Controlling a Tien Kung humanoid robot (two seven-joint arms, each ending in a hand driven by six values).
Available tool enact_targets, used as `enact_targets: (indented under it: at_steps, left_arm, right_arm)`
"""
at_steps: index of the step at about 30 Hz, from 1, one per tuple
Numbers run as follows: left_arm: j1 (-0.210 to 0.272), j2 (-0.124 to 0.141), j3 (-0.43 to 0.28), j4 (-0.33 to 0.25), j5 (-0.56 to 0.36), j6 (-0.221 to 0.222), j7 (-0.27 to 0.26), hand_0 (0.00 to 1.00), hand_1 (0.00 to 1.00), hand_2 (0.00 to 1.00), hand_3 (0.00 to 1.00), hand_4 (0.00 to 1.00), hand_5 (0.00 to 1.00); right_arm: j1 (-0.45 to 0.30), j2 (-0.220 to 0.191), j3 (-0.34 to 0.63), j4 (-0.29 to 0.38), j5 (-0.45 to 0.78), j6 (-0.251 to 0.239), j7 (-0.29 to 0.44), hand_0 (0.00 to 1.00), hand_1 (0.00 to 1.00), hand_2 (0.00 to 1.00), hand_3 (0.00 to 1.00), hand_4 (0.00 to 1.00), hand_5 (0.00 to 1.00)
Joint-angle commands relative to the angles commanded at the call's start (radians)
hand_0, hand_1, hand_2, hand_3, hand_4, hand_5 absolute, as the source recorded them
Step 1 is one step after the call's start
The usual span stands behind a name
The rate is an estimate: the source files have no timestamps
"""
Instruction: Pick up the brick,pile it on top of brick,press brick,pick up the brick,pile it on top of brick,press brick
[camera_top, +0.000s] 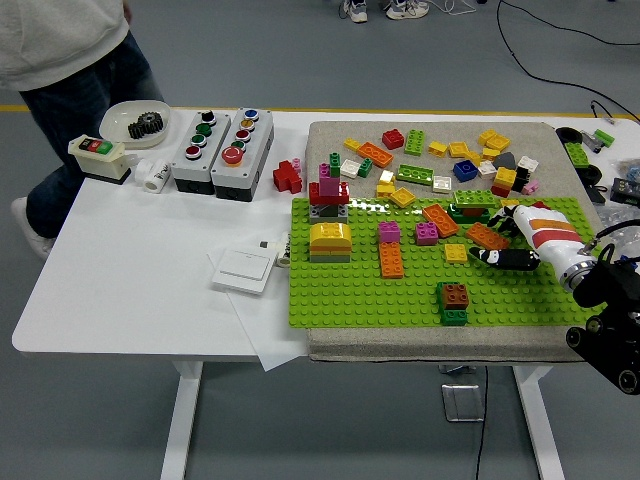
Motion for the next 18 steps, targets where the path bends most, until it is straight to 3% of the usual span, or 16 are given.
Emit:
enact_targets:
  at_steps: [18]
  left_arm:
    - [0.000, 0.001, -0.002, 0.001, 0.004, 0.001, 0.001, 0.782, 0.757, 0.751, 0.599, 0.661, 0.680]
  right_arm:
    - [0.009, 0.008, -0.001, -0.015, -0.013, 0.008, -0.008, 0.358, 0.459, 0.523, 0.572, 0.880, 0.639]
